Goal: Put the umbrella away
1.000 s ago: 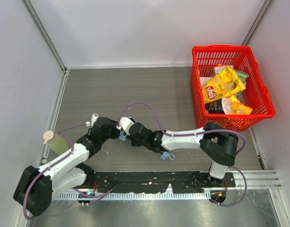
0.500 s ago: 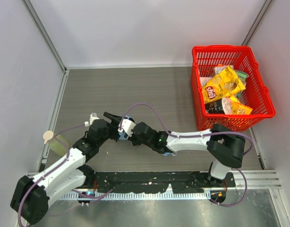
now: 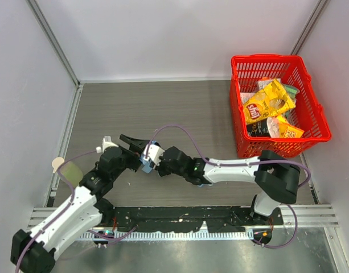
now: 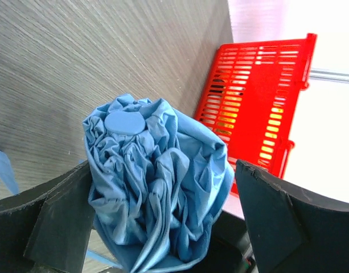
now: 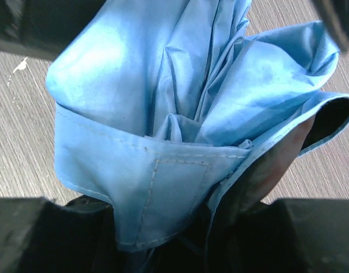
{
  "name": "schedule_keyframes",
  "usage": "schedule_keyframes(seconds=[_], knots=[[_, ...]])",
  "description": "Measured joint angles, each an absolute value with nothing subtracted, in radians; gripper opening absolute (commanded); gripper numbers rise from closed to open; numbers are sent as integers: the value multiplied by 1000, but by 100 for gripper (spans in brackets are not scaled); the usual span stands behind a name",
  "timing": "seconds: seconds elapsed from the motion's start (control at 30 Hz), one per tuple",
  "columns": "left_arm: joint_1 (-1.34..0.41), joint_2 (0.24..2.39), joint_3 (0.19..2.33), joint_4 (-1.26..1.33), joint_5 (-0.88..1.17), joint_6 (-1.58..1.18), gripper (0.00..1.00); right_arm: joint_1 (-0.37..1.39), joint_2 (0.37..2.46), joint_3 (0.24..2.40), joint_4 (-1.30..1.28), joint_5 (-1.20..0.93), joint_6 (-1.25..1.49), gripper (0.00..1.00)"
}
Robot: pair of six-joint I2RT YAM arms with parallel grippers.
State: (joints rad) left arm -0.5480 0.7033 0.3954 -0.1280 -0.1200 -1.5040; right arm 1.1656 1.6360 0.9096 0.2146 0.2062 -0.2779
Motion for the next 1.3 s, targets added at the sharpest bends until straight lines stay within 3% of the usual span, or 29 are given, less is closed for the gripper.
schedule_keyframes(seconds=[0.27,0.7,1.3], knots=[[-550,472,392,-202,-194,-1503,100,1126,1531,842,213,145,-295,1],[-530,822,657,-370,-102,-1485,100,1116,1526,839,134,135,-333,1],[-512,718,601,-406,-86,-1527,100,1089,1530,876,74,118,-336,1]])
